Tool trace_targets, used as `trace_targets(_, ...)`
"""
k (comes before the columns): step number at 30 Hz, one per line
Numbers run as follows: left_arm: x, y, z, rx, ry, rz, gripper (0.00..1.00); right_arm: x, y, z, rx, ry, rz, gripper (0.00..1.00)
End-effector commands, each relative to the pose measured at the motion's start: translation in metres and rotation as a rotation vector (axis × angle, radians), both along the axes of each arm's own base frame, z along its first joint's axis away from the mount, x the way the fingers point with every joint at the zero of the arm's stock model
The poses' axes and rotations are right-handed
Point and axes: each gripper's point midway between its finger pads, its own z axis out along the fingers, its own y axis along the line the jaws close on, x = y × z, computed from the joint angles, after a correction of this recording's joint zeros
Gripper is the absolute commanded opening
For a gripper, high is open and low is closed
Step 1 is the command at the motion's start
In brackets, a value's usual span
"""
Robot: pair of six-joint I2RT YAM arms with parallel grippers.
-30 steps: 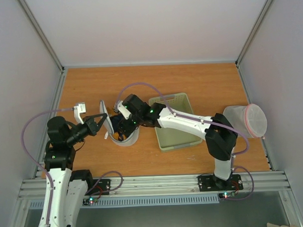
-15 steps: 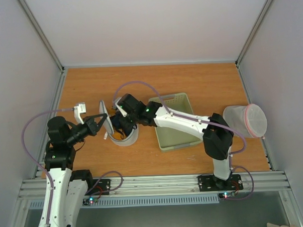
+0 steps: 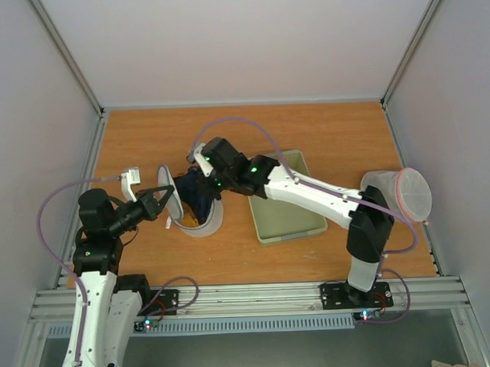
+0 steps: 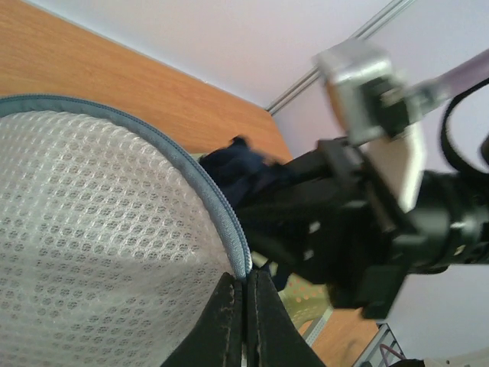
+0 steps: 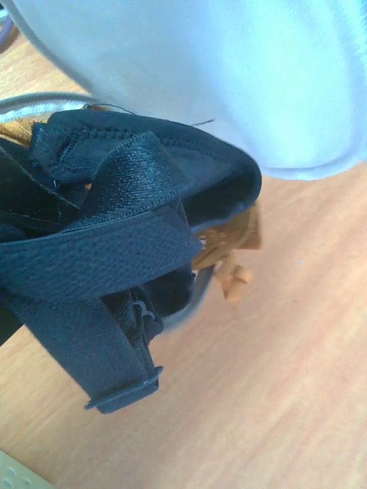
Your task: Unzip the laundry bag and remove the bra
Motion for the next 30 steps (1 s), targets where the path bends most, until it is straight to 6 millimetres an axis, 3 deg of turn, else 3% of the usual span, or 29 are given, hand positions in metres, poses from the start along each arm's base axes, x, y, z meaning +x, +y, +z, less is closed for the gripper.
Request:
trace_targets(1, 0.000, 0.001, 0.000, 0.010, -0.021, -0.002, 0.01, 0.004, -0.003, 0.081, 0.271, -0.083, 0.007, 0.01)
trace_targets(9, 0.000, 0.001, -0.001, 0.012, -0.020, -0.003, 0.01, 0.023, -0.034, 0.122, 0.299, -0.228, -0.119, 0.01)
trace_targets(12, 0.000, 0.001, -0.002, 0.014, -0.018, 0.002, 0.01, 0.034, -0.058, 0.144, 0.418, -0.180, -0.116, 0.01)
trace_targets(14, 0.000, 0.001, -0.005, 0.012, -0.012, 0.004, 0.01, 0.048, -0.084, 0.146, 0.472, -0.102, -0.136, 0.01)
trace_targets(19, -0.001, 0.001, -0.007, 0.009, -0.010, 0.006, 0.01, 0.074, -0.160, 0.106, 0.423, 0.028, -0.313, 0.01)
trace_targets(25, 0.000, 0.002, -0.006, 0.009, -0.016, 0.008, 0.01, 0.072, -0.230, 0.023, 0.406, 0.183, -0.504, 0.01)
trace_targets(27, -0.001, 0.001, -0.006, 0.010, -0.017, 0.005, 0.01, 0.070, -0.243, -0.001, 0.417, 0.221, -0.536, 0.01)
trace_targets(30, -0.001, 0.001, -0.006, 0.011, -0.018, 0.005, 0.01, 0.065, -0.240, -0.034, 0.439, 0.317, -0.509, 0.01)
